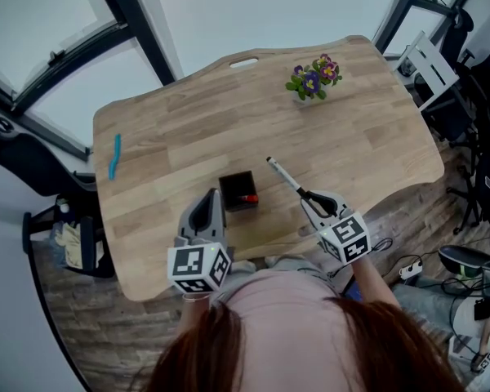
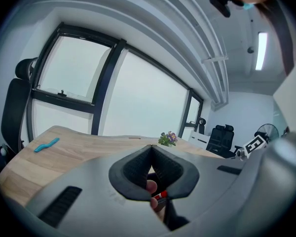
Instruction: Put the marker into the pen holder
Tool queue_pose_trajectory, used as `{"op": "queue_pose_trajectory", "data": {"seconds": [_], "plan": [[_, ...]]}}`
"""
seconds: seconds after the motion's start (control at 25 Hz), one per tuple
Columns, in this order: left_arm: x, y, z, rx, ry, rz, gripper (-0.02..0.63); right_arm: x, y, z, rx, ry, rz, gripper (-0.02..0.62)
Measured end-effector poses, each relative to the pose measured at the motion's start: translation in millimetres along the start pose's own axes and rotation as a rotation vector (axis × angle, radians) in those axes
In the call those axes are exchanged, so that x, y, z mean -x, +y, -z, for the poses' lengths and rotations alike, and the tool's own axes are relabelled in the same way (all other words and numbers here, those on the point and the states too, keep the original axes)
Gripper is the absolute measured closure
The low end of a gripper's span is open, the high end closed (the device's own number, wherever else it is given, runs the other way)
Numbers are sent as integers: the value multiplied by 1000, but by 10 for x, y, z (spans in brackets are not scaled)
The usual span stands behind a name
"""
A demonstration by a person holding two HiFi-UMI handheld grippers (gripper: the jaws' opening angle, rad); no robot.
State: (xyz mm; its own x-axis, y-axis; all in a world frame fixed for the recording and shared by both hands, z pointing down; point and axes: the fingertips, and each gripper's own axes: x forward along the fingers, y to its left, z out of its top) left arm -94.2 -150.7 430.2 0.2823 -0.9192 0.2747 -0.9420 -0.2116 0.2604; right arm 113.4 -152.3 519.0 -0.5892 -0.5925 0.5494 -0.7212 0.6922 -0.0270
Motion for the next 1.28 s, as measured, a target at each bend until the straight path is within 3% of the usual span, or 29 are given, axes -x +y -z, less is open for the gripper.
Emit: {"op": "queue_pose_trajectory", "data": {"seconds": [0.52, 1.28], "plan": [[90, 17, 22, -3, -2, -11, 606, -33, 260, -183, 100, 12, -116, 537], [153, 75, 73, 8, 4, -26, 606, -249, 471, -208, 210, 127, -268, 537]]}}
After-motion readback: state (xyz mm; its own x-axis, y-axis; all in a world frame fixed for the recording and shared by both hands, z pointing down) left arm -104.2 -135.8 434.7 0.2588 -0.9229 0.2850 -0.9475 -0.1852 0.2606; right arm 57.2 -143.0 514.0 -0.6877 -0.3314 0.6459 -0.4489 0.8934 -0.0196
